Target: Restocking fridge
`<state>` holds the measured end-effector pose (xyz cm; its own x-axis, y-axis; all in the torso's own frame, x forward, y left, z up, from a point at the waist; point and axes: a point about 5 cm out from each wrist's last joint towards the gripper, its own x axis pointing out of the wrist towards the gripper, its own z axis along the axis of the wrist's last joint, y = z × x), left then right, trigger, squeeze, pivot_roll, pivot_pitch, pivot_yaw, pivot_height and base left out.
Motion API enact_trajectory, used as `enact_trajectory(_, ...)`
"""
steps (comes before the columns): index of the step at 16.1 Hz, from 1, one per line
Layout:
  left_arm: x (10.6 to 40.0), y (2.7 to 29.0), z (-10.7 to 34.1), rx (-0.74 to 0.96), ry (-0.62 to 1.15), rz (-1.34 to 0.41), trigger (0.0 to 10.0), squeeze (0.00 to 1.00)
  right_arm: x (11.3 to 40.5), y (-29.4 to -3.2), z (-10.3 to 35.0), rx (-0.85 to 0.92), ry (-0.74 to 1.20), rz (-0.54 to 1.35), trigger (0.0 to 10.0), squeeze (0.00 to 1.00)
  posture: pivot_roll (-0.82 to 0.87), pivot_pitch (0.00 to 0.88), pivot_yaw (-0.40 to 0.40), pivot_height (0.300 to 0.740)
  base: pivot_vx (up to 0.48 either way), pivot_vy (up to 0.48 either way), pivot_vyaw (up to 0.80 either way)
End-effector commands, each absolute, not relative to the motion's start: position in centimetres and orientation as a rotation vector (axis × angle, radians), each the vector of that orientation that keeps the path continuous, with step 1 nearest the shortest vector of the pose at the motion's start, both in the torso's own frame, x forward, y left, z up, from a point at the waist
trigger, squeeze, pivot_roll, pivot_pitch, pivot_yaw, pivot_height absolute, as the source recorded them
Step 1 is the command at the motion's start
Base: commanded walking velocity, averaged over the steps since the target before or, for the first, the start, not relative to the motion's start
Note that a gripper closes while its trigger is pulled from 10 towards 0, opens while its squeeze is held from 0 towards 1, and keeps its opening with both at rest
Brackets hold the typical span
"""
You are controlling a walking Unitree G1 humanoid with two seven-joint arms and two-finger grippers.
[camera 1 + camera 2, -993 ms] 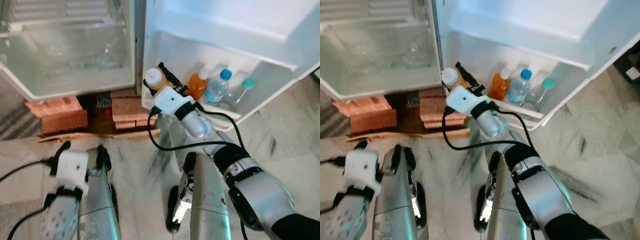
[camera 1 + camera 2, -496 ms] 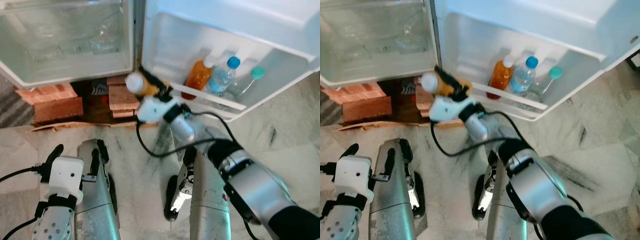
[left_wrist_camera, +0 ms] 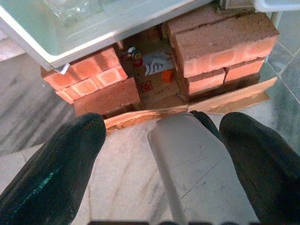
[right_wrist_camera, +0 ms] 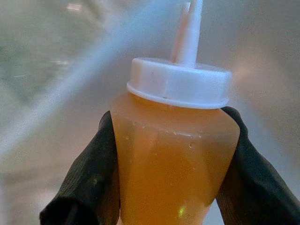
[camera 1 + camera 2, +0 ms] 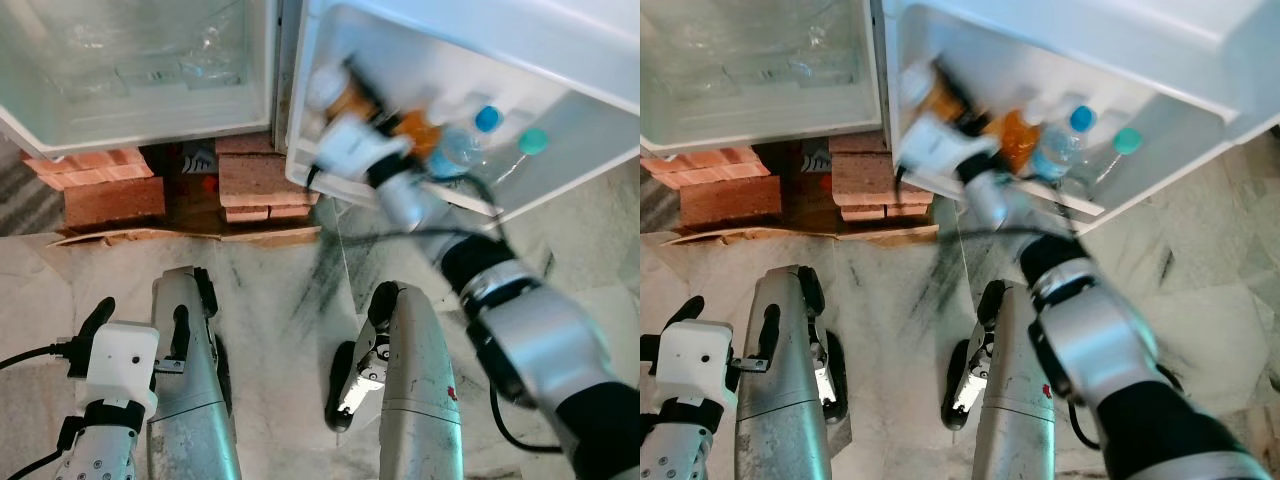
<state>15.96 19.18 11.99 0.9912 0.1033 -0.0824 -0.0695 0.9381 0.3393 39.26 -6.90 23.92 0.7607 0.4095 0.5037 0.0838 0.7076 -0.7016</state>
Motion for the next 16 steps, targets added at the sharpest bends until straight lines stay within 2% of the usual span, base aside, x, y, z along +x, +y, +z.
enact_trajectory(1,15.4,19.0,11.5,0.339,0.139,0.090,10.0,0.00,39.4,-7.8,21.8,-0.700,-0.561,0.183,10.0,0.00,0.31,0.479,-0.170,0.498,0.000,0.000,0.00)
enact_trajectory(3,15.5,18.9,11.4,0.339,0.141,0.080,10.0,0.00,39.2,-8.6,17.5,-0.478,-0.286,0.169,10.0,0.00,0.32,0.483,-0.170,0.498,0.000,0.000,0.00)
enact_trajectory(4,15.5,18.9,11.4,0.338,0.142,0.079,10.0,0.00,38.9,-8.7,16.1,-0.417,-0.213,0.166,10.0,0.00,0.32,0.484,-0.170,0.498,0.000,0.000,0.00)
enact_trajectory(7,15.4,19.1,11.3,0.340,0.151,0.077,10.0,0.00,38.3,-8.9,14.0,-0.326,-0.107,0.151,10.0,0.00,0.32,0.481,-0.170,0.498,0.000,0.000,0.00)
enact_trajectory(9,15.8,18.9,11.2,0.340,0.146,0.073,10.0,0.00,38.4,-10.1,13.4,-0.234,-0.034,0.111,10.0,0.00,0.32,0.473,-0.173,0.498,0.000,0.000,0.00)
enact_trajectory(10,15.9,18.9,11.2,0.340,0.146,0.072,10.0,0.00,38.5,-10.3,13.3,-0.223,-0.026,0.107,10.0,0.07,0.32,0.472,-0.174,0.498,0.000,0.000,0.00)
enact_trajectory(11,16.1,18.9,11.1,0.340,0.145,0.071,10.0,0.00,38.7,-10.9,13.5,-0.177,-0.016,0.093,10.0,1.00,0.31,0.466,-0.175,0.498,0.000,0.000,0.00)
enact_trajectory(16,17.4,19.0,11.0,0.344,0.121,0.066,10.0,0.00,39.5,-11.5,16.1,-0.138,-0.106,0.126,10.0,1.00,0.31,0.427,-0.173,0.498,0.000,0.000,0.00)
